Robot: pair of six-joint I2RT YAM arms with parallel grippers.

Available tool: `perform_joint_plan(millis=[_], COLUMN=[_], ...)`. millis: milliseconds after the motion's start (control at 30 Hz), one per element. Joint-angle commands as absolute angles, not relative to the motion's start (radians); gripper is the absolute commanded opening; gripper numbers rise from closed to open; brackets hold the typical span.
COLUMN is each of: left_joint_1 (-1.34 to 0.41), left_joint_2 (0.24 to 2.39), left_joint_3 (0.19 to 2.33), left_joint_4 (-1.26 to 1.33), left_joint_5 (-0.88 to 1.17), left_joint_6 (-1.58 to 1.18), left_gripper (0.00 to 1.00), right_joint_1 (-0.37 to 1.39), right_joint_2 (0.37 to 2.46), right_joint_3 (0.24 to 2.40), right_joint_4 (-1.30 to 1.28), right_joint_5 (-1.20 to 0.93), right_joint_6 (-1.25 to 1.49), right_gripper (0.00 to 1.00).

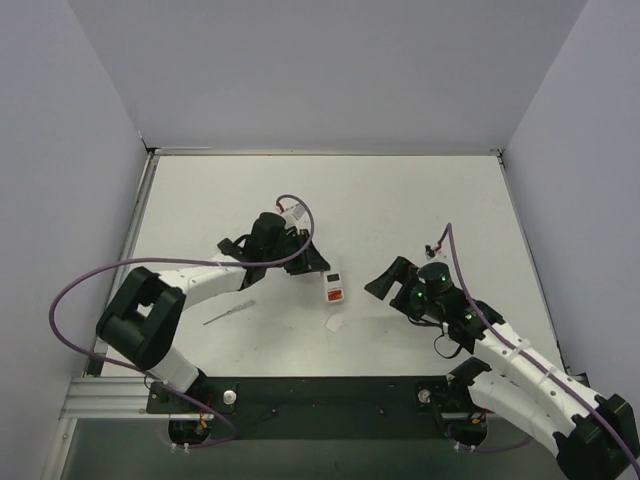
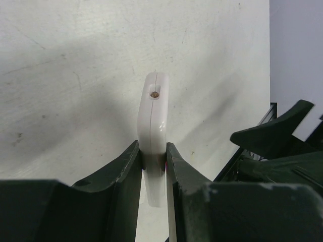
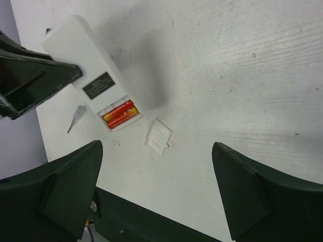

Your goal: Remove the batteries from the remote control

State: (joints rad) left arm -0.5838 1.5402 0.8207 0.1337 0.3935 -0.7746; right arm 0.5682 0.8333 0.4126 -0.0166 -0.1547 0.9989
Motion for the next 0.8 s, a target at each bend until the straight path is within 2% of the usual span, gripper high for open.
perform_joint_plan(millis=[0,233,467,600,767], left_joint_1=[-0.652,-0.696,-0.721,-0.721,-0.723], left_joint_2=[1.644,1.816,1.930,1.953,1.953], left_joint_3=[0.923,0.998,1.083,1.095,1.097], left_joint_4=[0.230,0.388,0.341,0.313,0.278], left_joint_5=[0.422,0.460,0.466,0.454,0.423], left_joint_6=[-0.807,-0.953,-0.937,-0.933,-0.916], left_gripper=[0.00,0.00,0.01,0.10,0.31], right_joint_1=[0.571,0.571,0.574,0.577,0.577], right_joint_2=[0.732,0.637,0.598,0.614,0.618], right_joint_3=[0.477,0.454,0.439,0.459,0.471], right_joint_4=[-0.218,-0.301,-0.319,-0.321,-0.325], right_joint_5=[-0.022,-0.003,0.026,0.023,0.020], right_joint_6=[0.930,0.945,0.959,0.939,0.933], right_gripper=[0.84,0.84,0.83,0.82,0.82])
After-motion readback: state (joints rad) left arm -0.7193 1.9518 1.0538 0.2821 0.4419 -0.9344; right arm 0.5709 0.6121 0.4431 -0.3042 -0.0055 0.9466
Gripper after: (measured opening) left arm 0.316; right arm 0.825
